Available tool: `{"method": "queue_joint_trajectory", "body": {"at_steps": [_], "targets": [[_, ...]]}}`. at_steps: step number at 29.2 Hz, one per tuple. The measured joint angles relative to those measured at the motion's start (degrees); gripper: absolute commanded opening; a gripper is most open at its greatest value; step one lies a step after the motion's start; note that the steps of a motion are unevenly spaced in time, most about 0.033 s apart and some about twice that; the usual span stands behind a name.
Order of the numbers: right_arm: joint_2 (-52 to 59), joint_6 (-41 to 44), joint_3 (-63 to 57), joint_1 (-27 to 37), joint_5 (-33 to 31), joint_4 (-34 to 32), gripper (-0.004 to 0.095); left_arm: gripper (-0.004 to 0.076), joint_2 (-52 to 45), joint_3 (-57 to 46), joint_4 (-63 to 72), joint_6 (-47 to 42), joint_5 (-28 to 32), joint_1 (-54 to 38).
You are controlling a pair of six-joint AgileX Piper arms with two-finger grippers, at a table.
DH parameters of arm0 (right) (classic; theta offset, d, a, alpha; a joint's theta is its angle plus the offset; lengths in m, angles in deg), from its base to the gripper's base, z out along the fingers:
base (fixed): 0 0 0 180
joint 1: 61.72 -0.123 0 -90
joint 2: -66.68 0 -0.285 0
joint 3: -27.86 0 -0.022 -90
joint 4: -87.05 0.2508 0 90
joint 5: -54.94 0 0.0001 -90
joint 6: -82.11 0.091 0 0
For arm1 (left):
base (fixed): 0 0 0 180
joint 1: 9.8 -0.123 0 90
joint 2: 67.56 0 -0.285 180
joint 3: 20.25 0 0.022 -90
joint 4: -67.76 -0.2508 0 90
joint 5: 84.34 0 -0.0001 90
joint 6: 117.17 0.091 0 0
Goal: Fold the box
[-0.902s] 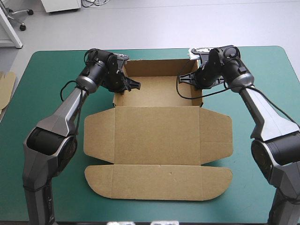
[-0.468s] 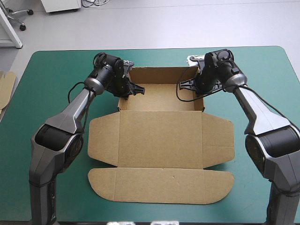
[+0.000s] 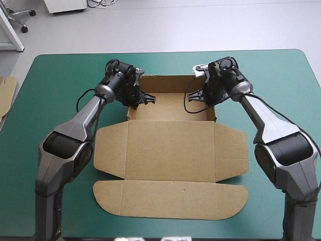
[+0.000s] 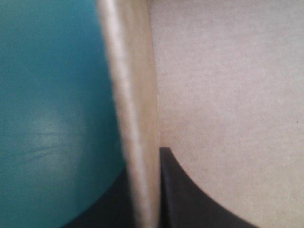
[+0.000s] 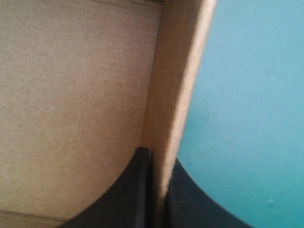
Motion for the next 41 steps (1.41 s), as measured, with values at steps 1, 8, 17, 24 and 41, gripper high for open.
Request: {"method": "queue_joint_trajectory", "body": {"at_steps": [1, 8, 17, 24, 41], "targets": [[0.0, 0.0, 0.0, 0.0, 0.0, 0.0, -0.0018, -0.0014, 0.1, 0.1, 0.0, 0.0, 0.0, 0.0], [0.0, -0.3, 0.0, 0.0, 0.0, 0.2, 0.0041, -0.0014, 0.1, 0.1, 0.0, 0.0, -0.1, 0.0], [0.0, -2.7, 0.0, 0.0, -1.1, -0.2, 0.0325, -0.0012, 0.6, 1.3, 0.2, 0.7, -0.9, 0.0], [0.0, -2.3, 0.0, -0.2, -1.5, 0.7, 0.0472, 0.0174, 0.7, 2.0, 1.0, 3.3, -0.3, 0.0], [8.3, -0.9, 0.0, -0.3, -2.0, 1.9, 0.0471, 0.0545, -4.8, 2.2, 6.3, 7.0, -0.6, 0.1]]}}
